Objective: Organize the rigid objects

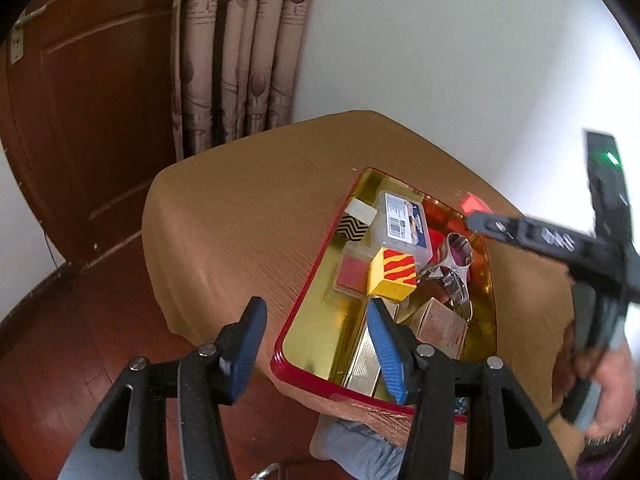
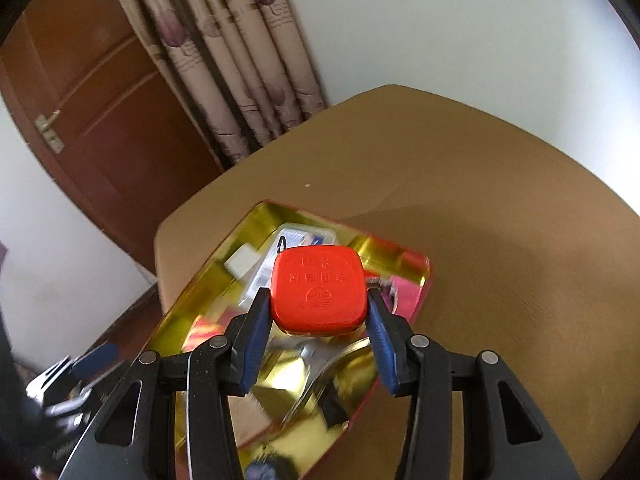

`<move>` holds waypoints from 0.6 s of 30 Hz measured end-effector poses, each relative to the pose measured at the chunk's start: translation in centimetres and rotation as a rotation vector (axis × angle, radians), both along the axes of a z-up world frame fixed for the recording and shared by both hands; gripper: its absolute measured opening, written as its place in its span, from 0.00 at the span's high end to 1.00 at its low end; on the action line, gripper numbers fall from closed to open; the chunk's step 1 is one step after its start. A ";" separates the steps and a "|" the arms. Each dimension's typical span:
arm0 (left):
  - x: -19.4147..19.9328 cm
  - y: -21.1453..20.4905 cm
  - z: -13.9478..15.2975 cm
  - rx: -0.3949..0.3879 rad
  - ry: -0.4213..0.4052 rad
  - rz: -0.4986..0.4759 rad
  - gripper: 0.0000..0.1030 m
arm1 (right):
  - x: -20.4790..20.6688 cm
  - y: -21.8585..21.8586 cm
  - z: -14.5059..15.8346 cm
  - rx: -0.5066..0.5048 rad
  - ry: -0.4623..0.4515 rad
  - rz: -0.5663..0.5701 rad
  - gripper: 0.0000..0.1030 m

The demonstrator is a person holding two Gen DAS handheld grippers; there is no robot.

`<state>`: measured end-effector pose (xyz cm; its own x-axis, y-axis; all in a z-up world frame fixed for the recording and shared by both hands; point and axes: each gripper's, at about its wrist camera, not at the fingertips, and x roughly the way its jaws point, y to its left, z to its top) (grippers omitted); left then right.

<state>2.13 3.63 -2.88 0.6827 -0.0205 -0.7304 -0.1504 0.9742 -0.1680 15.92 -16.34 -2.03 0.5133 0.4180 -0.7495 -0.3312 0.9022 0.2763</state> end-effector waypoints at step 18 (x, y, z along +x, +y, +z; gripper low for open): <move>-0.1 -1.5 0.4 0.127 -0.043 -0.029 0.48 | -6.6 -0.1 2.6 -0.103 -0.297 -0.151 0.07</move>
<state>2.06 2.17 -2.52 0.7139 0.0500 -0.6985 -0.1175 0.9919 -0.0491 9.36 -16.47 0.60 0.7659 0.2507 -0.5921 -0.2442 0.9653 0.0929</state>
